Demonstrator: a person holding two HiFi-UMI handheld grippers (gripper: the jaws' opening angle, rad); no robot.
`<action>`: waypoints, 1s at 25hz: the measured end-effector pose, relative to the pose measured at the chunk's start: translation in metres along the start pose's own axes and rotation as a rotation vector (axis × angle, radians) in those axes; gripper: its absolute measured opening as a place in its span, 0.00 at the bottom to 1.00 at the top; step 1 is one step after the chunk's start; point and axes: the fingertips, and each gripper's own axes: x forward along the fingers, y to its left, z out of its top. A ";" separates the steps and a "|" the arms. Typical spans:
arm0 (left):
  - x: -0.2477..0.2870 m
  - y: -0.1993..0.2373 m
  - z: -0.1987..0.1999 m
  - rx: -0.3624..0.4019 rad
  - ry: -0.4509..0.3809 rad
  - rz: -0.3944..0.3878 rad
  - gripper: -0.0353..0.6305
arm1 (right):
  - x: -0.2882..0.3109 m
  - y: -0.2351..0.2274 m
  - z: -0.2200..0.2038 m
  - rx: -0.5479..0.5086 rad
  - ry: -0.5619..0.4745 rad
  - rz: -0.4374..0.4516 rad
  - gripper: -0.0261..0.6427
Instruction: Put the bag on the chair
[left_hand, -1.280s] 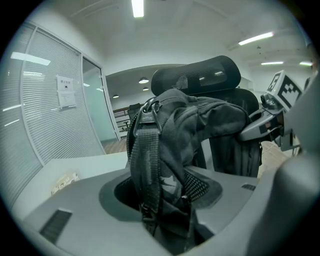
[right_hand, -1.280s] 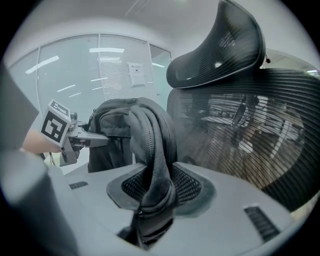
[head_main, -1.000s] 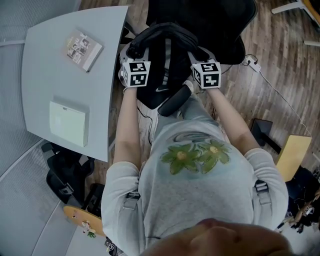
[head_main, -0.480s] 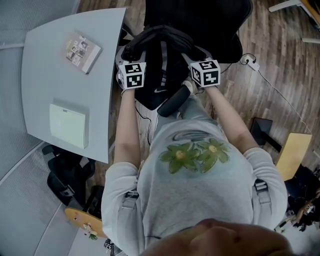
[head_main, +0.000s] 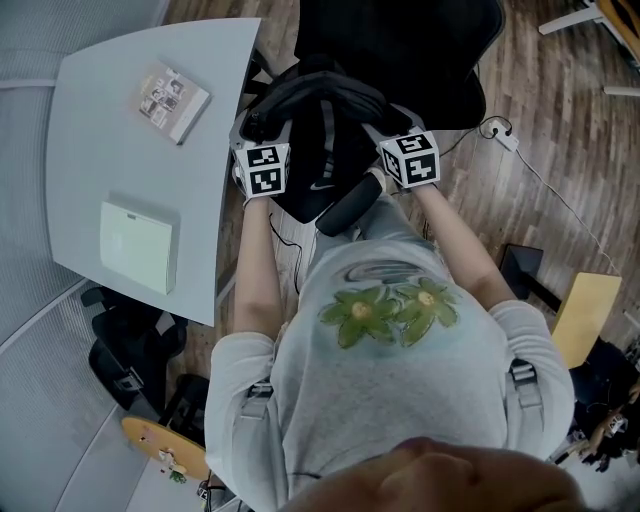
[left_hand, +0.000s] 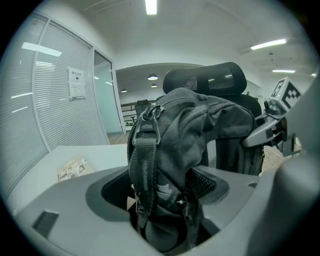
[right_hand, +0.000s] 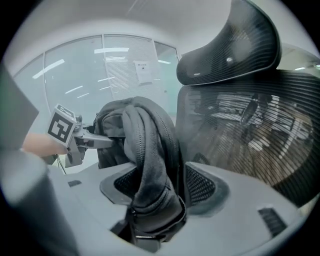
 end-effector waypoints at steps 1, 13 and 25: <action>-0.004 -0.001 0.000 -0.004 -0.003 -0.003 0.58 | -0.002 0.002 -0.001 -0.003 0.002 0.003 0.42; -0.041 -0.009 -0.033 -0.031 0.016 -0.011 0.58 | -0.020 0.028 -0.026 -0.028 0.040 0.028 0.43; -0.078 -0.009 -0.058 -0.041 -0.002 0.017 0.59 | -0.049 0.051 -0.055 -0.061 0.056 0.026 0.50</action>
